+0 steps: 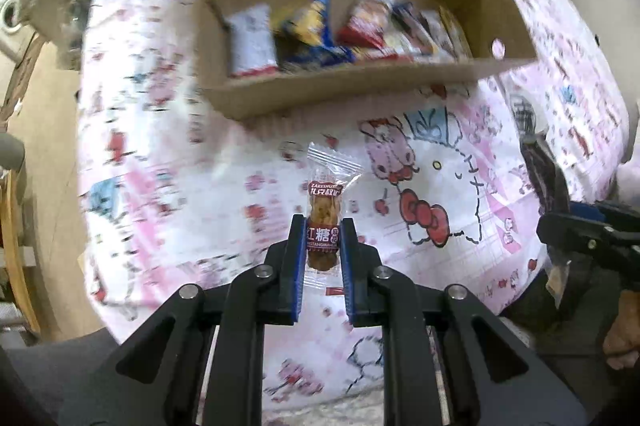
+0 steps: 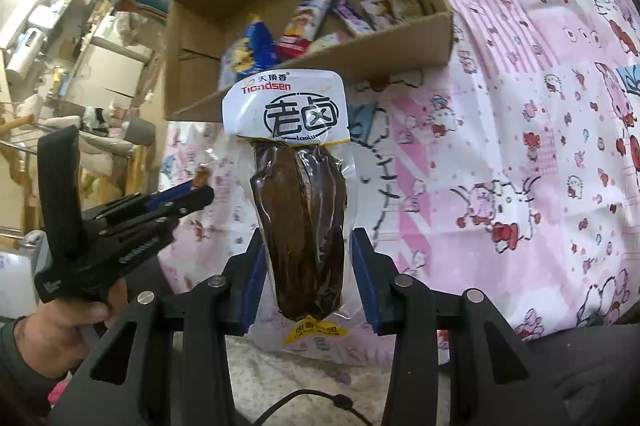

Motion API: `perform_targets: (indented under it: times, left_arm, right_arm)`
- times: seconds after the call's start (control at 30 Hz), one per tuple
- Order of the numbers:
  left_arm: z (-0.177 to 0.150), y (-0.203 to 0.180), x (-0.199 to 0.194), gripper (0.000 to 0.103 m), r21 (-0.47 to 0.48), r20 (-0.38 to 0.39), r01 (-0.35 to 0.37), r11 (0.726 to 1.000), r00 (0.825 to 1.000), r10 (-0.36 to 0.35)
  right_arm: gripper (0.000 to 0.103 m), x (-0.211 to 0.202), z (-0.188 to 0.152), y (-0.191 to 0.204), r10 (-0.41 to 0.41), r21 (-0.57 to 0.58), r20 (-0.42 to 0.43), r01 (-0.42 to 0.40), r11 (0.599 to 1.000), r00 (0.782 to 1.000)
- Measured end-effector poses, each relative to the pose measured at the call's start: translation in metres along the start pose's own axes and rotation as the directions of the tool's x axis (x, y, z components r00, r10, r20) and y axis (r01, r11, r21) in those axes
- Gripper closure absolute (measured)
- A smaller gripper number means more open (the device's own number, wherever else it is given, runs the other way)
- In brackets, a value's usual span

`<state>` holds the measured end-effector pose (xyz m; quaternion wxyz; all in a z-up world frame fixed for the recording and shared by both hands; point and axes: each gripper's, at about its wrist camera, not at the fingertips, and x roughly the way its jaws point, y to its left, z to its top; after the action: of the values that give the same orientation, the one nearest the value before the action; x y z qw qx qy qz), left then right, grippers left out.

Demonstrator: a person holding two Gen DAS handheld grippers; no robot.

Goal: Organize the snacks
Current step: 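Grasp a small clear candy packet with left tool while right tool lifts its packet, then lower both packets into the box and open both tools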

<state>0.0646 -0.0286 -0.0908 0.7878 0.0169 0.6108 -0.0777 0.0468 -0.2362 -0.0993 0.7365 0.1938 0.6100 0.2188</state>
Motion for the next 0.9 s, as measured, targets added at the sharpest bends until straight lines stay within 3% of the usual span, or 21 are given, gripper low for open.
perform_targets:
  times: [0.17, 0.3, 0.5, 0.67, 0.9]
  left_arm:
    - [-0.002, 0.032, -0.046, 0.090, -0.053, 0.094, 0.007, 0.999, 0.996, -0.002]
    - [0.017, 0.051, -0.080, 0.090, -0.087, 0.204, 0.010, 0.996, 0.979, 0.008]
    - [0.051, 0.058, -0.107, 0.090, -0.118, 0.308, 0.030, 0.993, 0.951, 0.008]
    - [0.079, 0.052, -0.105, 0.090, -0.122, 0.335, 0.044, 0.992, 0.942, -0.001]
    - [0.104, 0.040, -0.067, 0.090, -0.127, 0.301, 0.042, 0.991, 0.954, -0.001]
  right_arm:
    - [0.060, -0.013, -0.006, 0.016, 0.067, -0.025, 0.026, -0.067, 0.997, 0.997]
    - [0.060, -0.037, 0.003, 0.022, 0.094, -0.041, 0.107, -0.090, 0.995, 0.990]
    - [0.060, -0.075, 0.040, 0.027, 0.086, -0.051, 0.238, -0.076, 0.996, 0.967]
    - [0.060, -0.084, 0.079, 0.029, 0.074, -0.056, 0.310, -0.059, 0.997, 0.948]
    - [0.059, -0.051, 0.120, 0.015, 0.011, -0.042, 0.340, 0.003, 0.999, 0.941]
